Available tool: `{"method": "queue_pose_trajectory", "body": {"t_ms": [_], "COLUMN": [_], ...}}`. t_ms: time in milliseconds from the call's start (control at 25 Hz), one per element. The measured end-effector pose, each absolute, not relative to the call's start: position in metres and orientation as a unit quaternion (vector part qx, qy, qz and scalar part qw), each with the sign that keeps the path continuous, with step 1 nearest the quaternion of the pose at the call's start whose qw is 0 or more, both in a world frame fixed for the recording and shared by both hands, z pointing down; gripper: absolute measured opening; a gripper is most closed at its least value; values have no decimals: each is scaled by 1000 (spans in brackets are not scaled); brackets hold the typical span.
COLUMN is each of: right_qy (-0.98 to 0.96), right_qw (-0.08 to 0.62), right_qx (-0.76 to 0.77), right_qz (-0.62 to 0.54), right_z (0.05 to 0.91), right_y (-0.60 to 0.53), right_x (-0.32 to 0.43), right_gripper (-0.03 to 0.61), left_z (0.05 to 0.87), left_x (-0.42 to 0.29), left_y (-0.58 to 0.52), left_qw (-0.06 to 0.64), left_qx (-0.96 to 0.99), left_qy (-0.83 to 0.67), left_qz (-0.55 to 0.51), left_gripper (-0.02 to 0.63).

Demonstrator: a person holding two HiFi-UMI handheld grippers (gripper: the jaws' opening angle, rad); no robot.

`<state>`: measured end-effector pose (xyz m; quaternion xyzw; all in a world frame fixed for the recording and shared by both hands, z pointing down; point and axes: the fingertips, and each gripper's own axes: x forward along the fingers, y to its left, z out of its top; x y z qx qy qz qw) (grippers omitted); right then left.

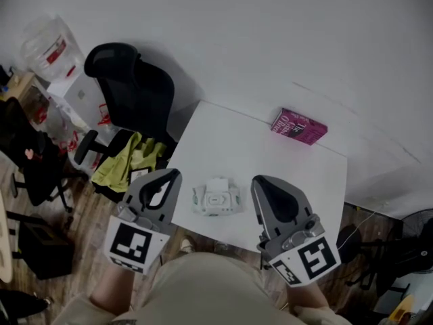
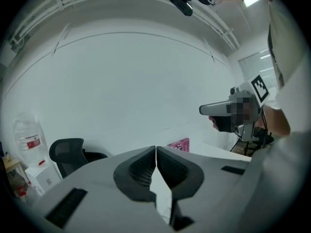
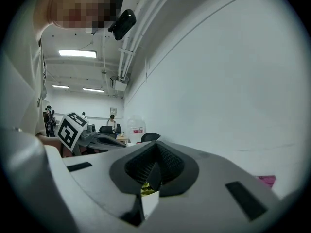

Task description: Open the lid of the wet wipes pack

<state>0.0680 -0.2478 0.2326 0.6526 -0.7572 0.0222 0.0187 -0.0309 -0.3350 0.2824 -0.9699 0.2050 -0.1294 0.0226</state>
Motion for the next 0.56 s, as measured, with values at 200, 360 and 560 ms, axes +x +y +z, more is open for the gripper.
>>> {"method": "queue_pose_trajectory", "body": {"t_ms": [200,360,560], "right_qy": [-752,-754,-755], "right_qw": [52,53,50], "right_qx": [657,655,653], "right_qz": [28,25,25], "right_z": [249,249,249], "right_y": [-253,-259,-259], "right_x": [73,74,70], "right_gripper": [24,23,23], "left_z": [285,279,276], "left_x": [-37,-35,-39], "left_y": [-337,-341,-341], "left_qw": [11,18,20], "left_qx": [-969,-969,-969], "left_qy": [210,213,215], "left_qz": [-131,-125,-121], "left_gripper": [25,25,25]}}
